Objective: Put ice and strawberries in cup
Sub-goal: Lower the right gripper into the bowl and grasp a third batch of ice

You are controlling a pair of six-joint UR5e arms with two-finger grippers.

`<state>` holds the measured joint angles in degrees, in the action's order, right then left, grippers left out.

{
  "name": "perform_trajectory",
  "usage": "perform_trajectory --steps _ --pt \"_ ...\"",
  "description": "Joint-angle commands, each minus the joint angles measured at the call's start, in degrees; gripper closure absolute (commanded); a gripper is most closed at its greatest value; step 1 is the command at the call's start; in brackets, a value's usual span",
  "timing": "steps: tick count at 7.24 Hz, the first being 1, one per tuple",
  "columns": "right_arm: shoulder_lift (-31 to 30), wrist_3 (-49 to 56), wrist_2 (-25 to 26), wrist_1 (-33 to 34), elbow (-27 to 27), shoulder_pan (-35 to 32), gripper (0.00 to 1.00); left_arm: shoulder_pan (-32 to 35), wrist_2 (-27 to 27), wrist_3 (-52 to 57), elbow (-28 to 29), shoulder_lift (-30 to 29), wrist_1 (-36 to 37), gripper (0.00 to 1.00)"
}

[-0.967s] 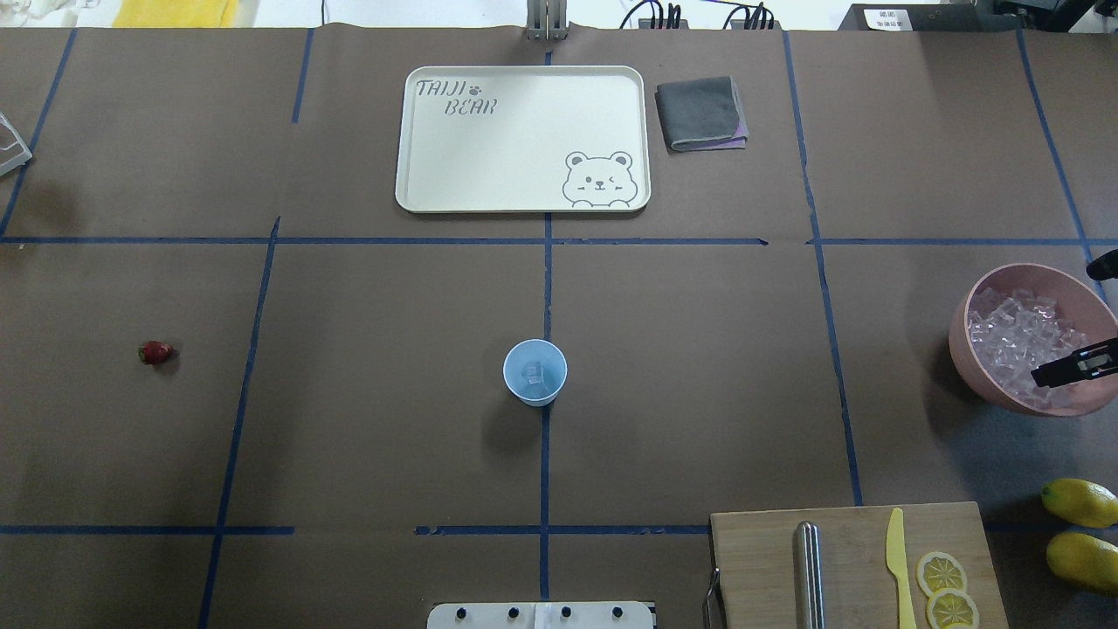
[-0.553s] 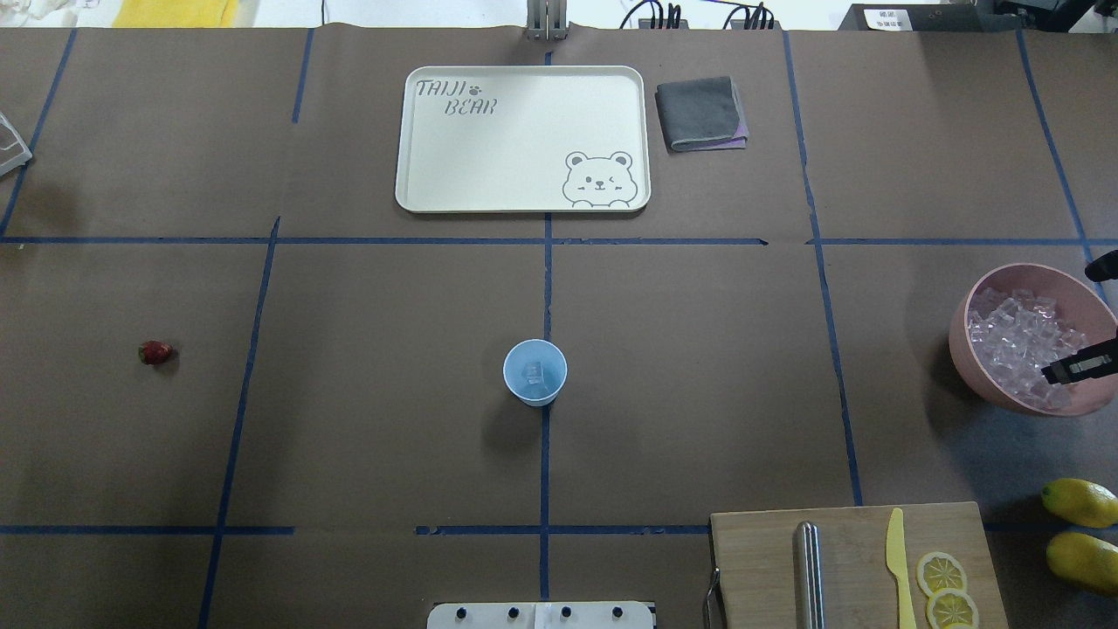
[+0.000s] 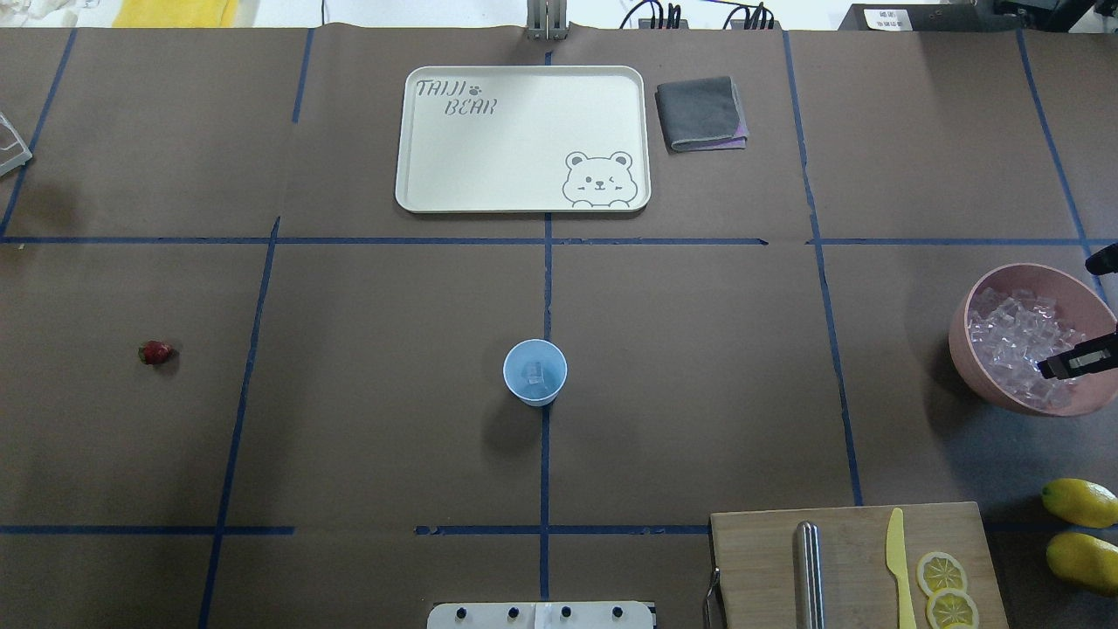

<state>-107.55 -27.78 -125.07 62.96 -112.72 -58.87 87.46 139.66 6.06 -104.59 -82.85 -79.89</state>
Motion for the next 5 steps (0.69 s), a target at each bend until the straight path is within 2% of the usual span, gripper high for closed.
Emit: perform_trajectory --steps 1,3,4,5 --pt "4.1 -0.1 -0.7 8.0 -4.5 -2.5 0.97 0.0 0.0 0.0 0.0 0.1 0.0 0.00" --pt "18.4 -0.8 -0.5 24.5 -6.6 -1.8 0.96 0.0 0.0 0.0 0.0 0.0 0.0 0.00" --pt "24.4 -2.7 -0.3 29.0 -6.7 0.6 0.96 0.1 0.0 0.0 0.0 0.0 0.0 0.00" --pt "32.1 -10.6 0.3 33.8 -6.6 5.0 0.99 0.0 0.0 0.0 0.0 -0.1 -0.1 0.00"
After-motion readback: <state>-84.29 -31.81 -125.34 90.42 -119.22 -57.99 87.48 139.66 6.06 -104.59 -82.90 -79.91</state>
